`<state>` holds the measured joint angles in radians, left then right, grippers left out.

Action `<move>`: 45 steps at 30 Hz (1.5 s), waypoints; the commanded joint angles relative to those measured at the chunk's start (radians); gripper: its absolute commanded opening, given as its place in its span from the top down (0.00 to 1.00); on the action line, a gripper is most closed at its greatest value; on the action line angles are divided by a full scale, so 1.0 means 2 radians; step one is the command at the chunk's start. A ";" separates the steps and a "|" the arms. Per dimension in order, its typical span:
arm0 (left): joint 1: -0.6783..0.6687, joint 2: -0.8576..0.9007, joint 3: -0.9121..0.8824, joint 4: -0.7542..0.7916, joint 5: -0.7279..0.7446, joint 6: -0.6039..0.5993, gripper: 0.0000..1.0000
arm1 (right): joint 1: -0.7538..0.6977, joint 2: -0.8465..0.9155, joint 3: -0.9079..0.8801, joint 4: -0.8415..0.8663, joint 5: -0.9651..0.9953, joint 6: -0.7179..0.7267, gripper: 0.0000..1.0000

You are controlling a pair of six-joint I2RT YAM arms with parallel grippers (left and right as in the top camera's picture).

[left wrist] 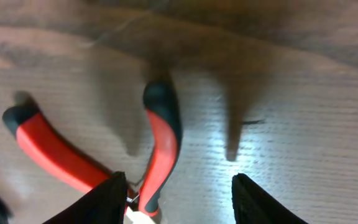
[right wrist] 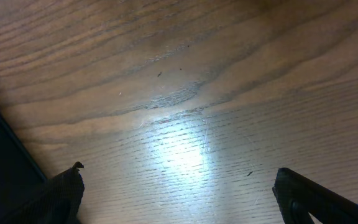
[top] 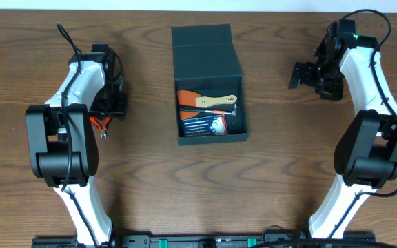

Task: Pack container
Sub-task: 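Move the left gripper back and grasp the red pliers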

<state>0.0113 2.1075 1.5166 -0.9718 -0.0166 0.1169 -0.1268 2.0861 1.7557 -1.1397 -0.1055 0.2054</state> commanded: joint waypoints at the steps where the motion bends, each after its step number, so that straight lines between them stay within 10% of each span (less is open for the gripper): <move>1: 0.001 0.007 -0.004 0.006 0.018 0.014 0.48 | 0.003 0.004 -0.002 -0.002 -0.004 0.003 0.01; 23: 0.003 0.011 -0.027 0.029 0.017 0.037 0.49 | 0.003 0.004 -0.002 -0.008 -0.001 -0.002 0.01; 37: 0.003 0.012 -0.028 0.022 0.018 0.046 0.94 | 0.003 0.004 -0.002 -0.015 0.002 -0.015 0.01; 45: 0.003 0.007 -0.019 -0.007 0.018 0.046 0.94 | 0.003 0.004 -0.002 -0.015 0.001 -0.013 0.01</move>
<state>0.0116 2.1078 1.4685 -0.9665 0.0200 0.2073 -0.1268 2.0861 1.7557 -1.1667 -0.1043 0.1902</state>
